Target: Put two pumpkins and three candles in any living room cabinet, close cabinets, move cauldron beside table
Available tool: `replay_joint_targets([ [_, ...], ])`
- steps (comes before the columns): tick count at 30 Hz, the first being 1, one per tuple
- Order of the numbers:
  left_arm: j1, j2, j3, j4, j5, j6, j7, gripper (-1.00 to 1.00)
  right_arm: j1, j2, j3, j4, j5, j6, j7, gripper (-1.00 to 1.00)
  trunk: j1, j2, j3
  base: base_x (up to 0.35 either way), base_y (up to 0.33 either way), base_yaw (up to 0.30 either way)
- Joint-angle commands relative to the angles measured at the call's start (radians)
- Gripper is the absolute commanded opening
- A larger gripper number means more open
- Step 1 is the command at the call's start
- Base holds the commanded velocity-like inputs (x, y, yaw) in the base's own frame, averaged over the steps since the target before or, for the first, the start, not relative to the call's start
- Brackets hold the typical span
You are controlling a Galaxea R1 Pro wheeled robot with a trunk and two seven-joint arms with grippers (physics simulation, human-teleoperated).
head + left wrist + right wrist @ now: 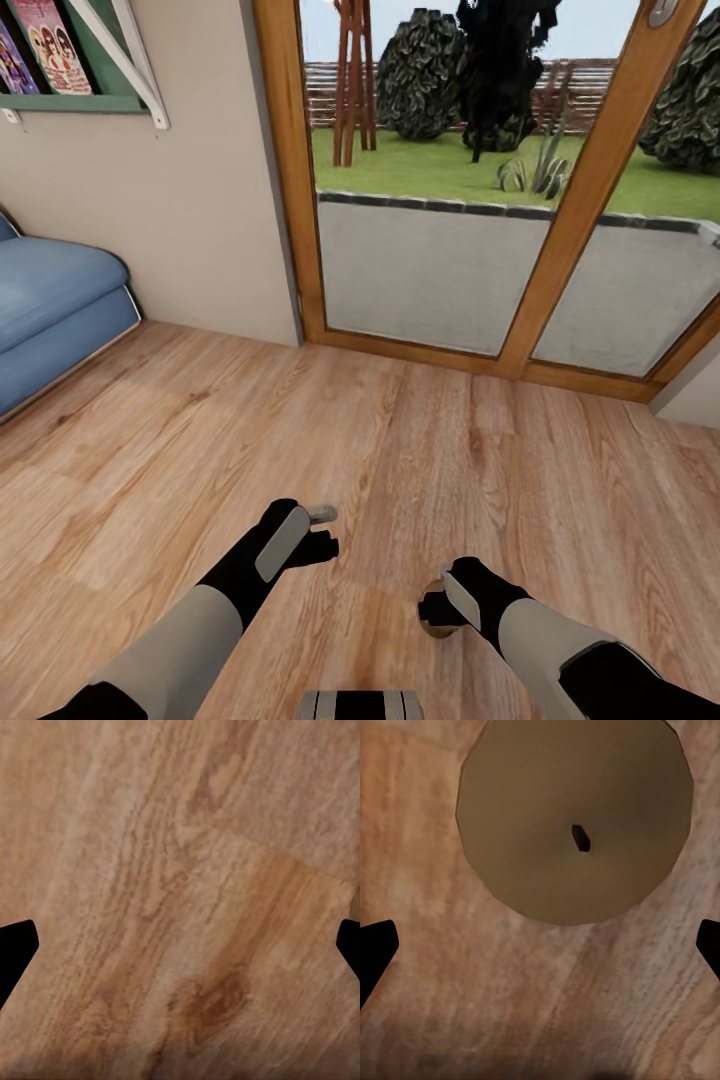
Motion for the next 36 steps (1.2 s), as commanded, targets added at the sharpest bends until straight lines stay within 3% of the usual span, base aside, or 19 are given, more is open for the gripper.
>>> replay_joint_targets([
  [1, -0.001, 0.001, -0.003, -0.001, 0.01, 0.0, 0.01, 1.0, 0.0, 0.0, 0.006, -0.002, -0.011, 0.005, -0.007, 1.0, 0.0, 0.0, -0.001, 0.047, 0.0, 0.0],
  [23, -0.001, 0.001, -0.003, -0.001, 0.01, 0.0, 0.01, 1.0, 0.0, 0.0, 0.006, -0.002, -0.011, 0.005, -0.004, 1.0, 0.0, 0.0, -0.001, 0.038, 0.0, 0.0],
  [31, -0.001, 0.001, -0.003, -0.001, 0.01, 0.002, 0.01, 1.0, 0.0, 0.0, 0.007, -0.002, -0.011, 0.005, -0.004, 1.0, 0.003, -0.002, -0.032, 0.0, 0.0, 0.0],
  [36, -0.001, 0.001, -0.003, -0.001, 0.01, 0.002, 0.01, 1.0, 0.0, 0.0, 0.007, -0.003, -0.012, 0.005, -0.003, 1.0, 0.003, -0.002, -0.032, 0.001, 0.0, 0.0],
])
